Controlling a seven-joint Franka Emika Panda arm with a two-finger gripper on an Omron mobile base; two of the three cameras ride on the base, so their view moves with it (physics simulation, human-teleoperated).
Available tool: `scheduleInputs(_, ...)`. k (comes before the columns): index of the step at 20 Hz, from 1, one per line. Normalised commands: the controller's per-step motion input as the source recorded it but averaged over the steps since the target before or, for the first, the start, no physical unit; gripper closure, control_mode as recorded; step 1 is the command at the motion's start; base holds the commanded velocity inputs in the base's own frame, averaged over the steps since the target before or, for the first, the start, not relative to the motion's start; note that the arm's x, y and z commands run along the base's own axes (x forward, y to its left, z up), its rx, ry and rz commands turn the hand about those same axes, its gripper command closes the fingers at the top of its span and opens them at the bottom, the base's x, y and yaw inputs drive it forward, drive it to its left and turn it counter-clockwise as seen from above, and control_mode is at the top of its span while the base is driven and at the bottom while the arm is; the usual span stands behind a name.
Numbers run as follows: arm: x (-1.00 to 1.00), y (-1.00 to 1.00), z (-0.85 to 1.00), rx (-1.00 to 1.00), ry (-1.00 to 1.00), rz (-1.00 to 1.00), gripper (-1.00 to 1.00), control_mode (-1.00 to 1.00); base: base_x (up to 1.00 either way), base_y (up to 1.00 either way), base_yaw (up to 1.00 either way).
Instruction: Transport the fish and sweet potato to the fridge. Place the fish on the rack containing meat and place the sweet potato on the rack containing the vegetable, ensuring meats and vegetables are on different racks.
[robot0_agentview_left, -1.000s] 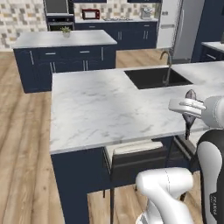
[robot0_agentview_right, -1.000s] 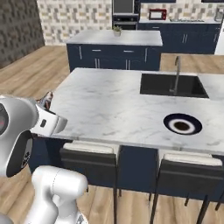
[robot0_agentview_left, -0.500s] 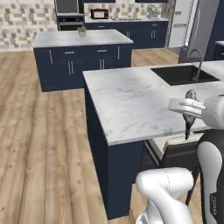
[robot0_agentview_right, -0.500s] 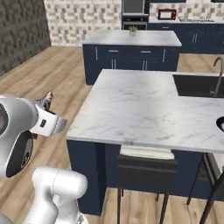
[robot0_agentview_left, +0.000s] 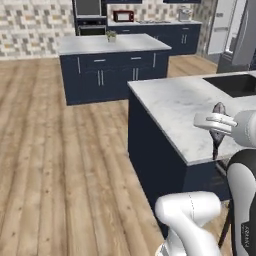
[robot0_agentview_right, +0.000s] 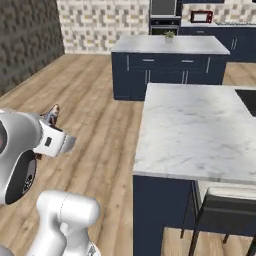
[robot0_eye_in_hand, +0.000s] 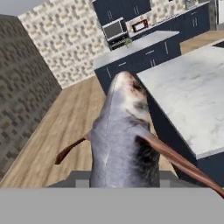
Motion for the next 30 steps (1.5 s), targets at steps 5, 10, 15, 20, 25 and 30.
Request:
scheduleInputs(5,0.00,0.00,0.00,0.00,0.00,0.00,1.00,1.00,0.99,1.00,-0.13)
scheduleInputs(10,0.00,0.00,0.00,0.00,0.00,0.00,1.00,1.00,1.00,1.00,-0.27)
scheduleInputs(15,0.00,0.00,0.00,0.00,0.00,0.00,1.00,1.00,1.00,1.00,-0.40)
scheduleInputs(20,0.00,0.00,0.00,0.00,0.00,0.00,1.00,1.00,1.00,1.00,-0.51)
scheduleInputs(25,0.00,0.00,0.00,0.00,0.00,0.00,1.00,1.00,1.00,0.98,-0.53)
scheduleInputs(30,0.00,0.00,0.00,0.00,0.00,0.00,1.00,1.00,1.00,0.99,-0.53)
